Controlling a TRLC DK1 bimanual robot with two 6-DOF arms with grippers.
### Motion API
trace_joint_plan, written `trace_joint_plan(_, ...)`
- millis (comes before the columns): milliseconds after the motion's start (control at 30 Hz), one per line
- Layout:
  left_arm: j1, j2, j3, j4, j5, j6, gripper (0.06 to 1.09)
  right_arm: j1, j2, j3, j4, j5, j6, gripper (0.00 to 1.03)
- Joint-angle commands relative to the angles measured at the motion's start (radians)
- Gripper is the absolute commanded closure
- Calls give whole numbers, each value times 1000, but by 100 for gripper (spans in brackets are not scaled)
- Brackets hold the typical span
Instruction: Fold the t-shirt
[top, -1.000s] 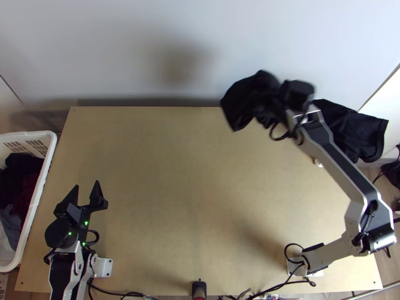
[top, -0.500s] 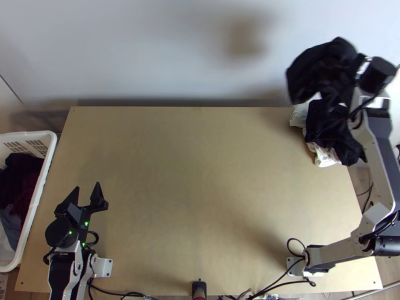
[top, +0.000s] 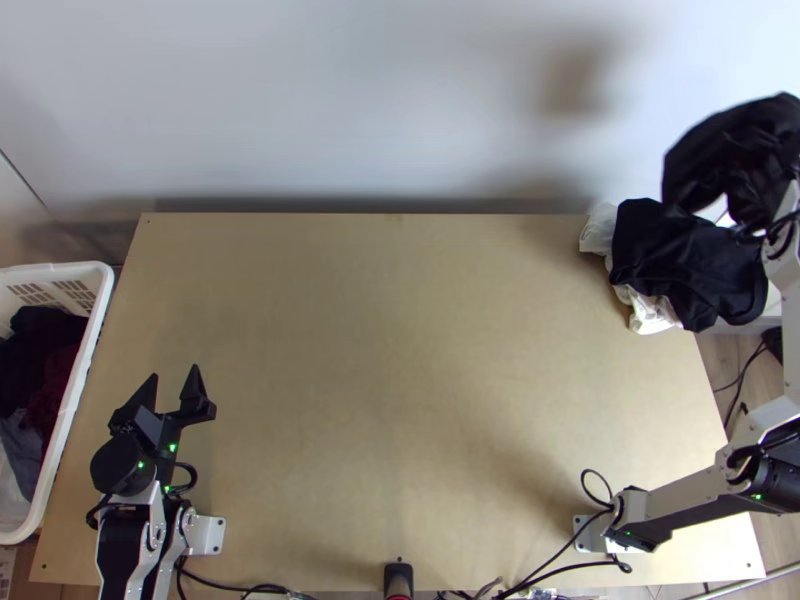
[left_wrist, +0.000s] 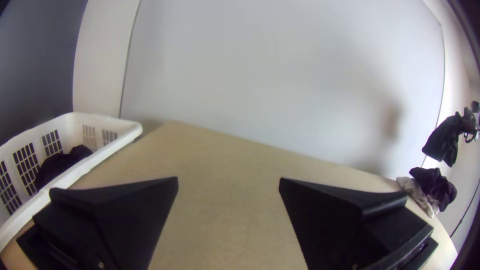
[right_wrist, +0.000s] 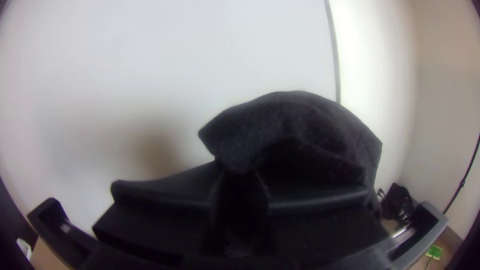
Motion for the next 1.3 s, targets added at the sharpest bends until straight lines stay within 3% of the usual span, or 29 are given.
trace_joint_plan(0,0,0,0,-1,2,-1,10,-111,31,-89,35,-4,-59,100)
trace_joint_plan(200,0,0,0,-1,2,-1,10,-122,-7,-253,39,-3,-61,100)
trace_joint_plan(300,0,0,0,-1,2,-1,10,-88,-41,-311,119,-4,-62,100)
trace_joint_plan(667,0,0,0,-1,2,-1,10,83,-84,-213,89,57,-30,100)
trace_joint_plan(967,1,0,0,-1,2,-1,10,74,20,36,19,94,71,100)
trace_joint_plan(1100,0,0,0,-1,2,-1,10,48,6,-50,26,95,68,100)
trace_joint_plan(1267,0,0,0,-1,2,-1,10,25,-36,-210,44,94,-4,100)
